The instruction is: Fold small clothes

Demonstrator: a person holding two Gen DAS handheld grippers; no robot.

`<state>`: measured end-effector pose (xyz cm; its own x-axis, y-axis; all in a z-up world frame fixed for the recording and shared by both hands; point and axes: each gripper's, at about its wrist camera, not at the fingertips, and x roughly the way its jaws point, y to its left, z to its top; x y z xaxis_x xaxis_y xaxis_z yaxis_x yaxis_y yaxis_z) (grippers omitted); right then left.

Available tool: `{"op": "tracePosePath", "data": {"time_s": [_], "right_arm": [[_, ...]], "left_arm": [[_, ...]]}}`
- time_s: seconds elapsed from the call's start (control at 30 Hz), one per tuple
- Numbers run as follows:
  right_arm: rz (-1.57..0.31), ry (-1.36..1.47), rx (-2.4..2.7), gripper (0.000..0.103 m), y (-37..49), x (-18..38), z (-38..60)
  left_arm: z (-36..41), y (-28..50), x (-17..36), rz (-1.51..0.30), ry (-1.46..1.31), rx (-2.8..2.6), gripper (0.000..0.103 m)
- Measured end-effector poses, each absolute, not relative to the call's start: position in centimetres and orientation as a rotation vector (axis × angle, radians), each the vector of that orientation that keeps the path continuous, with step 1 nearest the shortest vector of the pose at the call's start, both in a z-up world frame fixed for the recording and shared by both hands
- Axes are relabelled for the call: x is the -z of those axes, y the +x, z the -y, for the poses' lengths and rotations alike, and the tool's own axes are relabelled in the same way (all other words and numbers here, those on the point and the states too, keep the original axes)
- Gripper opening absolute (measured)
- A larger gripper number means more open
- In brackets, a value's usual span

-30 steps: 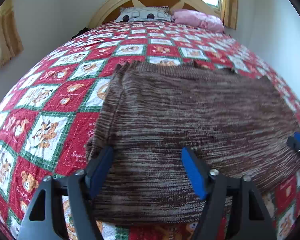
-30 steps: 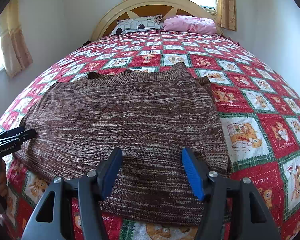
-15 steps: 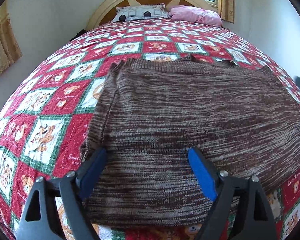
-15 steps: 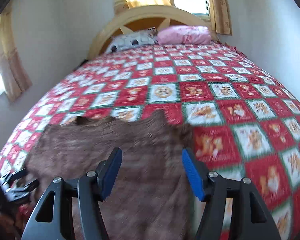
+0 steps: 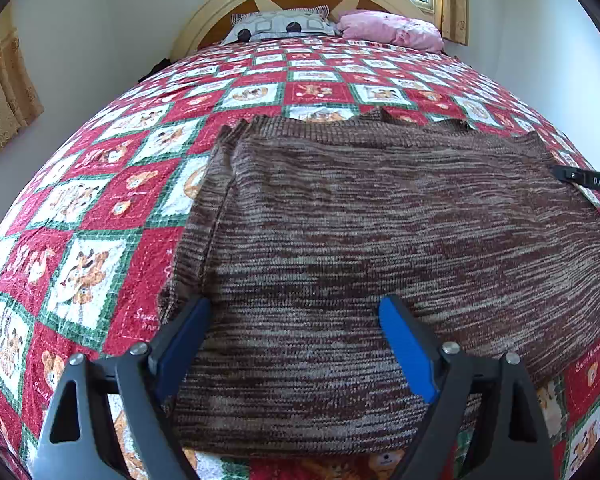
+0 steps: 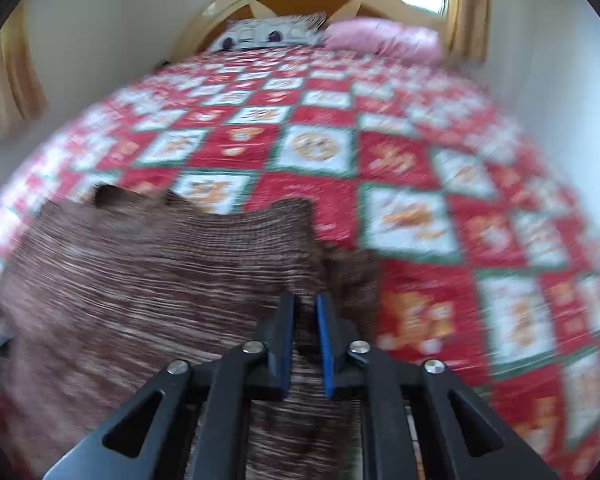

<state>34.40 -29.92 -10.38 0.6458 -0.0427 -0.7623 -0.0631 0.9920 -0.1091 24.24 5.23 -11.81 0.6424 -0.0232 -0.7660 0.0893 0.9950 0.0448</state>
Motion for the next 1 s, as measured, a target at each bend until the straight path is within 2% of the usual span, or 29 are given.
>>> {"op": "tracePosePath", "data": {"time_s": [0.1,0.13,0.3,0.37,0.4,0.43,0.63,0.67,0.7,0.73,0.9,1.0], "right_arm": [[-0.808,-0.316,0.059,0.010,33.6,10.1,27.6],[-0.812,-0.293,0.007,0.010,33.5,9.9,27.3],[-0.840,0.220,-0.175,0.011,34.3,8.3,32.9],[-0.864,0.251,-0.141,0.027,35.2,8.5,34.1],[-0.875,0.242,-0.127,0.044,35.8,8.7,34.5],[-0.883,0.228,-0.120,0.054,36.2,8.8,34.6],[-0.961,0.146,-0.137,0.054,37.9,10.9,33.0],[-0.963,0.124,-0.153,0.050,38.0,11.0,32.6],[-0.951,0.084,-0.159,0.027,37.7,10.8,32.0],[-0.939,0.040,-0.146,0.018,37.4,10.5,31.5],[-0.720,-0.497,0.054,0.018,33.9,8.6,24.6],[-0.725,-0.669,0.083,0.018,33.6,10.1,21.6]], "left_arm": [[-5.2,24.2,11.8,-0.871,0.083,0.064,0.089],[-5.2,24.2,11.8,-0.871,0.081,0.064,0.089],[-5.2,24.3,11.8,-0.871,0.081,0.064,0.089],[-5.2,24.2,11.8,-0.872,0.082,0.064,0.089],[-5.3,24.3,11.8,-0.871,0.082,0.064,0.089],[-5.2,24.2,11.8,-0.871,0.081,0.065,0.089],[-5.2,24.3,11.9,-0.872,0.081,0.065,0.090],[-5.2,24.3,11.9,-0.872,0.081,0.065,0.090],[-5.2,24.3,11.9,-0.872,0.080,0.065,0.090],[-5.2,24.3,11.9,-0.871,0.080,0.065,0.090],[-5.2,24.3,11.9,-0.872,0.081,0.065,0.090],[-5.3,24.3,11.9,-0.872,0.079,0.066,0.090]]}}
